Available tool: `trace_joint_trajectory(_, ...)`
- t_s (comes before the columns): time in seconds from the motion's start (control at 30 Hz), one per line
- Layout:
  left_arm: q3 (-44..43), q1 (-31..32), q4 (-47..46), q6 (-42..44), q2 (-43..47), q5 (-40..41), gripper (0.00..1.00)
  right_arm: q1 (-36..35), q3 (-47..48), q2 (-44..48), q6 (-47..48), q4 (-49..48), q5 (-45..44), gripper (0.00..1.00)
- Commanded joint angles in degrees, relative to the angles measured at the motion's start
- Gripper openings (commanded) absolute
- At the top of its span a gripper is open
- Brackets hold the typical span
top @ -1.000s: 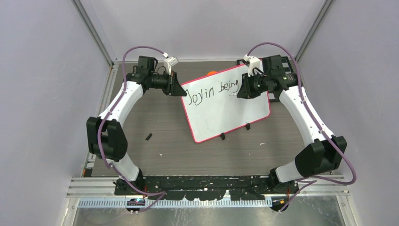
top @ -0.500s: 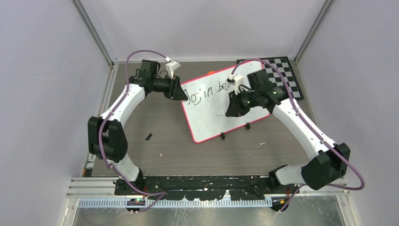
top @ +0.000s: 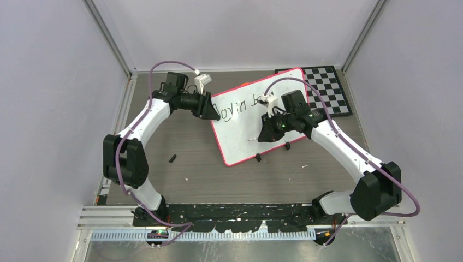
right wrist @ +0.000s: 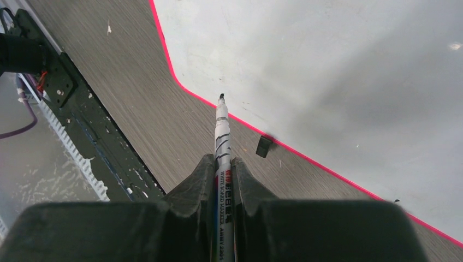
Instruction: Write a sentence on the whiteboard
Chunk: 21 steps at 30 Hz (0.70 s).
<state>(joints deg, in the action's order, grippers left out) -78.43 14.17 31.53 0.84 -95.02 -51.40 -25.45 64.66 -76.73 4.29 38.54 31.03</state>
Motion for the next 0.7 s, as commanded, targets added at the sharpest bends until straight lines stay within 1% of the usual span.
trace_joint_trajectory(0.0,0.3,0.44,-2.45,-0.28,-0.17,-0.46,0.4,-1.3,-1.31,2.29,-0.38,-6.6,-1.96,0.0)
trace_joint_trajectory(0.2,0.72,0.42,-3.35,-0.48,-0.32,0.24,0.34,-4.21,-2.39,2.67,-0.82,-8.56,-7.9,0.0)
trace_joint_trajectory(0.33,0.9,0.42,-3.71,-0.49,-0.58,0.46,0.27,-5.47,-2.51,2.66,-1.87,-10.71,-12.46,0.0)
trace_joint_trajectory(0.43,0.92,0.42,-3.87,-1.96,-0.74,0.94,0.19,-5.57,-1.9,2.51,-2.67,-11.44,-13.26,0.0)
trace_joint_trajectory(0.67,1.22,0.42,-4.13,-2.16,-0.7,1.55,0.09,-5.62,-0.72,1.81,-3.14,-11.81,-13.93,0.0)
